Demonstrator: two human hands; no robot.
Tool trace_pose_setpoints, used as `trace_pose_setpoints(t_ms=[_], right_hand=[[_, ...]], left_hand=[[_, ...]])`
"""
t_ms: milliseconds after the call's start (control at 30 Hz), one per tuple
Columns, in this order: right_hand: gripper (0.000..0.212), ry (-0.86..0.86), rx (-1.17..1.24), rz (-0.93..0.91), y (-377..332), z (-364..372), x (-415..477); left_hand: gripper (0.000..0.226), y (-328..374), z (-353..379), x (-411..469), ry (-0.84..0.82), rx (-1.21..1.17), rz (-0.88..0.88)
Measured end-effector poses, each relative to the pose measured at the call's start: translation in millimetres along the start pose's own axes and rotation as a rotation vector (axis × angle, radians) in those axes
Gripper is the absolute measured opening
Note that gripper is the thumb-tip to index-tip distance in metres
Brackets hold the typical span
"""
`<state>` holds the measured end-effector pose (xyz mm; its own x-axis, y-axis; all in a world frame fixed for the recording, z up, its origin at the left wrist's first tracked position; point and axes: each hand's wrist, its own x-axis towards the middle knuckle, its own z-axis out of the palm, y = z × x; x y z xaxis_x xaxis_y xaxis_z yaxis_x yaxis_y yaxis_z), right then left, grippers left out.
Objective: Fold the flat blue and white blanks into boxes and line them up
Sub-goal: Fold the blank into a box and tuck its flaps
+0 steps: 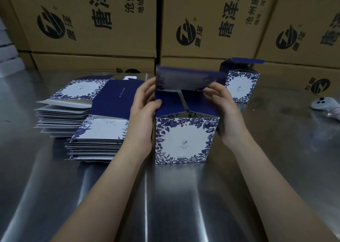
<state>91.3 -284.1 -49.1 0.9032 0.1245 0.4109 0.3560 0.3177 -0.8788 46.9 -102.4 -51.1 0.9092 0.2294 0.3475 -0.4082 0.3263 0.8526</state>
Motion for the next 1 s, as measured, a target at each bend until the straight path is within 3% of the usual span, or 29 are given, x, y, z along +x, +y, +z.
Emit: trace_pose_setpoints(t_ms=[267,367,600,767,867,1000], right_hand=[[0.013,-0.005,-0.067,0.056,0.5,-1.2,-2.4],[0.019,-0.015,-0.106,0.047,-0.2,-2.6,-5.7],[0.021,0.139,-0.310,-0.145,-4.7,1.8,-6.0],[0.016,-0.002,-0.334,-0.101,-5.6,-2.6,-6.3],[0.021,-0.114,-0.364,-0.034,-6.0,-2.3,-8.6],[0.027,-0.097,-0.340,-0.045,-5.9,-1.3,-9.8]], left_hand=[[0.009,-4.7,-1.4,-2.1,0.032,-0.136,-0.062],[0.025,-7.5,-1.4,-2.3,0.020,-0.065,-0.036],[0.027,-7.2,-0.2,-5.9,0.127,0.143,0.035],[0.030,-5.8,0.0,-7.4,0.070,0.224,0.027],[0.009,-4.7,2.3,-10.5,-0.016,0.374,0.088],[0.026,-5.7,1.7,-12.6,-0.035,0.490,0.165]])
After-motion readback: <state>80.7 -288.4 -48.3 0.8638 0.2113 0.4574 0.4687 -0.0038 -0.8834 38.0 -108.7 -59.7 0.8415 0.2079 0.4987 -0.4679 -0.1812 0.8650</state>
